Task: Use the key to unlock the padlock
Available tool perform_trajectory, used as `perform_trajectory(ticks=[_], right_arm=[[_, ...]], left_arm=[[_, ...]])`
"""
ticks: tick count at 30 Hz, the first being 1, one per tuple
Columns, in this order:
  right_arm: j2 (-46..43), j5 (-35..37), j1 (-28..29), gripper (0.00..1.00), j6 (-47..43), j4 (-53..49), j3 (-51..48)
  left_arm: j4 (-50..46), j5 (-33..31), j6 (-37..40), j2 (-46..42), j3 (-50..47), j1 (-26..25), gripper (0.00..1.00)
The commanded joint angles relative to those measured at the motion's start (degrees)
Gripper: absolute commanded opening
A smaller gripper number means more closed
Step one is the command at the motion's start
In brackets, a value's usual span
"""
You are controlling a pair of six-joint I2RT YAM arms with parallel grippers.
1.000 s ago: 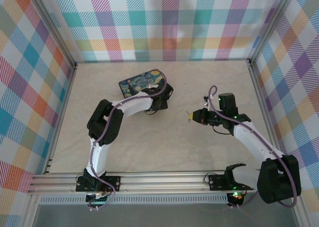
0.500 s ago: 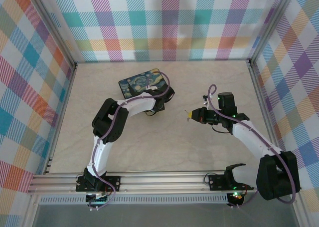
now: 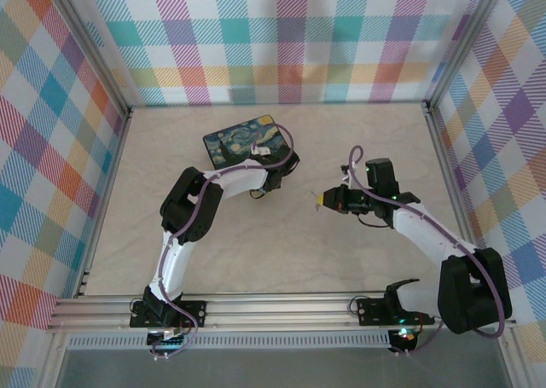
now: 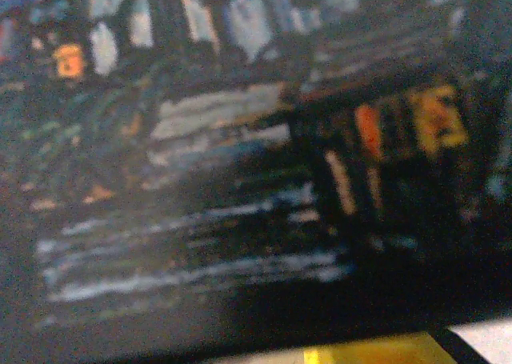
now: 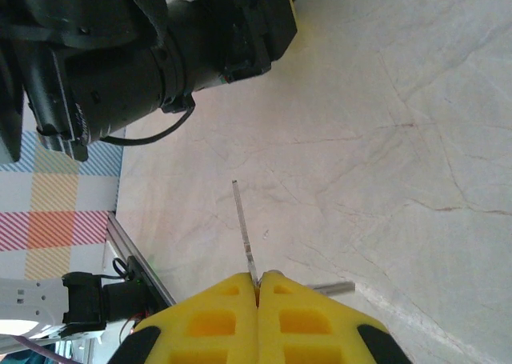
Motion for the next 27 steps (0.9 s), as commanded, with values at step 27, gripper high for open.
perform_trajectory(ticks=[27], right_arm=[[4.23, -1.29, 11.85, 0.0, 0.61, 13.37, -1.83]], left_arm=[[-12.93, 45.75, -6.71, -21.85, -1.04, 5.72, 0.16]])
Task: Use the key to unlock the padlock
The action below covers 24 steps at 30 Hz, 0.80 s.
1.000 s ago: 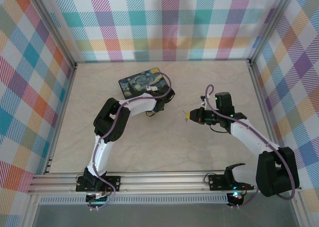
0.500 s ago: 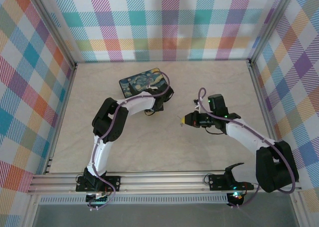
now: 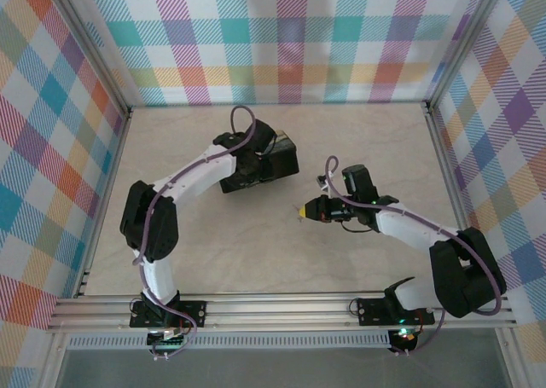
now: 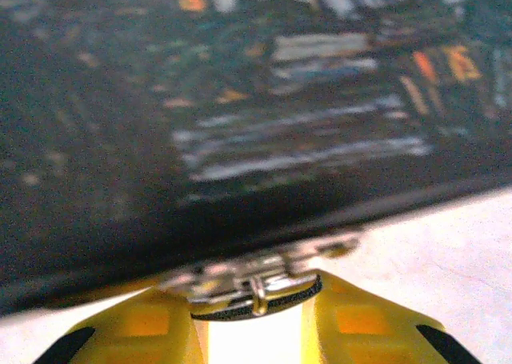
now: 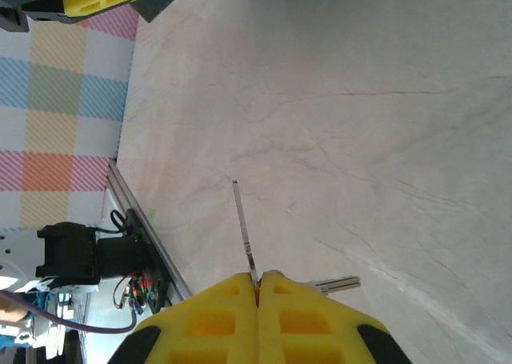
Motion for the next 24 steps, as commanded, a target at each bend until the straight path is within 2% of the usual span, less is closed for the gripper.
perform_trajectory(ticks=[1, 8, 15, 24], right_arm=[[-2.24, -0.76, 1.83, 0.0, -1.18, 4.73, -0.14], [-4.19, -0.62, 3.06, 0.0, -0.48, 14.55, -2.9], [-1.32, -0.48, 4.52, 0.0, -0.06, 19.88, -2.69], [1.19, -0.19, 4.74, 0.0, 1.32, 24.02, -1.79]], left_arm=[[2.3, 11.54, -5.41, -3.9, -1.89, 1.01, 0.16], [1.46, 15.64, -8.76, -8.35, -2.8, 1.54, 0.16], [3.0, 20.37, -12.26, -10.6, -4.75, 1.72, 0.16], [0.68, 21.24, -12.3, -12.15, -3.86, 1.81, 0.16]])
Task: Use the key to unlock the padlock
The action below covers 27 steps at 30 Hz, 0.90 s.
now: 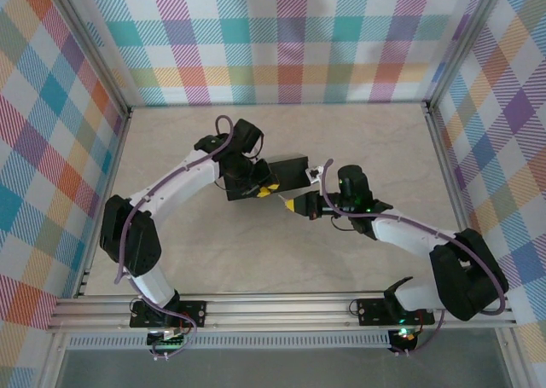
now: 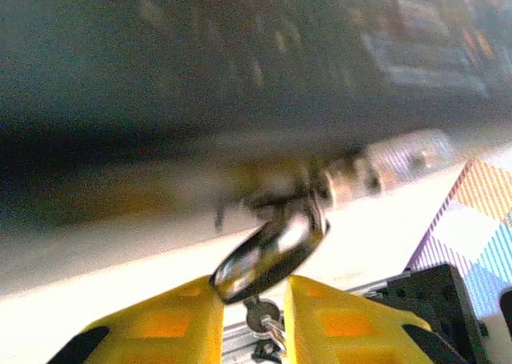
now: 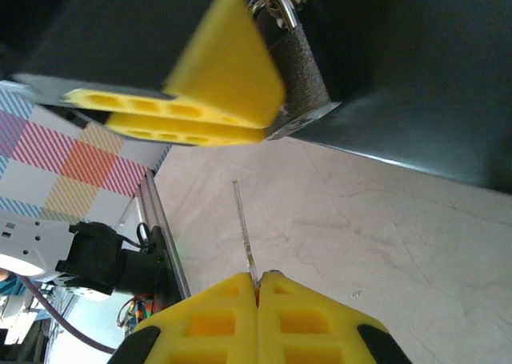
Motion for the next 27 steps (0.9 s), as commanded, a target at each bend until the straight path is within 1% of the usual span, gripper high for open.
perform_trajectory(ticks=[1, 6, 10, 13, 14, 15, 16, 18, 19, 20, 23, 27], right_arm=[[1.92, -0.75, 0.63, 0.0, 0.95, 3.73, 0.86], [3.42, -0.36, 0.59, 0.0, 2.56, 6.33, -0.05], [3.82, 1.99, 0.55, 0.0, 2.97, 3.97, -0.19], [2.94, 2.94, 0.3, 0.0, 2.61, 0.19, -0.92], [2.24, 3.31, 0.08, 0.0, 2.65, -0.98, -1.5], [1.43, 3.53, -0.38, 0.0, 2.72, -2.24, -2.01], [0.6, 3.54, -1.1, 0.0, 2.68, -3.53, -2.44], [-1.8, 3.48, -2.95, 0.0, 2.57, -6.28, -3.66], [-2.83, 3.3, -4.01, 0.0, 2.35, -7.41, -4.2], [-4.09, 3.03, -5.17, 0.0, 1.85, -8.81, -4.72], [-6.22, 2.04, -9.41, 0.0, 0.19, -12.58, -5.69], [-6.63, 0.61, -14.0, 0.0, -1.41, -16.43, -5.26]], left_arm=[[0.58, 1.46, -0.37, -3.34, 1.3, 0.58, 0.16], [0.63, 0.89, -0.16, -3.18, 1.08, 0.67, 0.16], [-1.49, -3.39, 2.1, -2.45, 1.61, 0.76, 0.16], [-0.57, -5.7, 2.56, -2.67, -0.2, 0.63, 0.17], [-0.91, -7.09, 3.28, -3.09, -0.55, 0.3, 0.19], [-1.98, -9.35, 4.17, -3.53, -0.61, -0.2, 0.25], [-3.01, -11.8, 4.69, -4.09, -0.64, -0.94, 0.33], [-3.78, -18.32, 4.79, -5.99, -2.51, -3.91, 0.54], [-3.17, -19.96, 3.97, -6.74, -3.92, -5.37, 0.61], [-2.22, -21.56, 2.81, -7.39, -5.82, -7.19, 0.66], [2.37, -28.52, -0.78, -7.6, -11.71, -13.42, 0.73], [11.27, -39.43, -2.21, -3.84, -16.34, -20.41, 0.75]])
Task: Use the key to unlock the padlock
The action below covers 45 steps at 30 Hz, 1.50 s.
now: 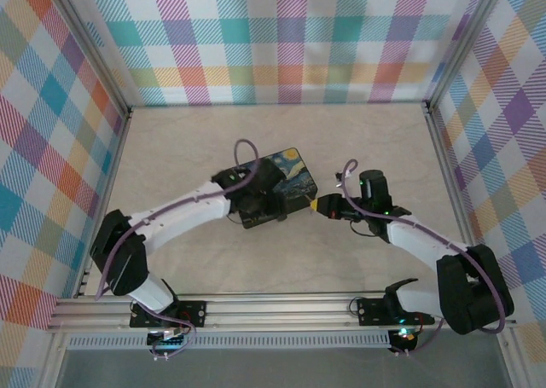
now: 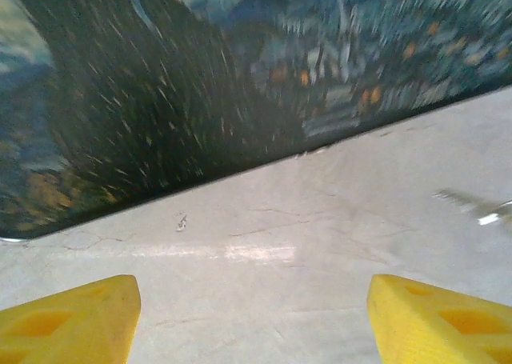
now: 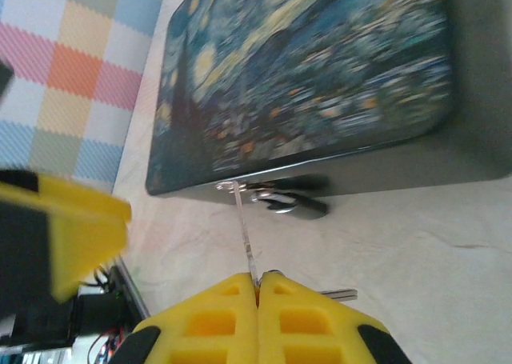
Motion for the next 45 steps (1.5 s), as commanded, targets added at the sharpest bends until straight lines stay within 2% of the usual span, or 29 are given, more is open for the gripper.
perform_trajectory(ticks=[1, 6, 9, 15, 24, 34, 42, 45], right_arm=[[-0.78, -1.88, -2.69, 0.0, -3.08, -5.99, 0.19], [-2.08, -2.71, -5.64, 0.0, -3.5, -7.8, 0.52], [-2.75, -3.17, -6.45, 0.0, -3.63, -8.18, 0.38], [-3.28, -4.62, -7.73, 0.0, -4.08, -8.36, -0.17], [-3.59, -6.17, -8.57, 0.0, -4.59, -8.9, 0.3], [-4.34, -6.79, -8.66, 0.0, -4.13, -8.34, -0.83], [-5.96, -7.03, -8.67, 0.0, -3.78, -8.86, -1.41], [-6.58, -7.23, -8.66, 0.0, -3.56, -9.23, -1.42]], left_arm=[[9.14, -13.5, -2.02, 2.97, -2.88, -4.27, 0.76], [10.73, -24.83, -2.36, 10.14, 0.34, -9.38, 0.77], [10.66, -27.89, -4.15, 14.55, 2.0, -10.34, 0.75], [18.66, -30.63, -4.74, 18.23, 0.06, -10.34, 0.69], [14.54, -35.56, -8.32, 23.87, 3.77, -9.99, 0.61], [16.38, -39.58, -8.42, 25.82, 3.1, -9.38, 0.48], [16.88, -41.32, -6.26, 26.85, 2.69, -8.83, 0.35], [15.77, -41.92, -4.98, 26.45, 2.76, -8.54, 0.25]])
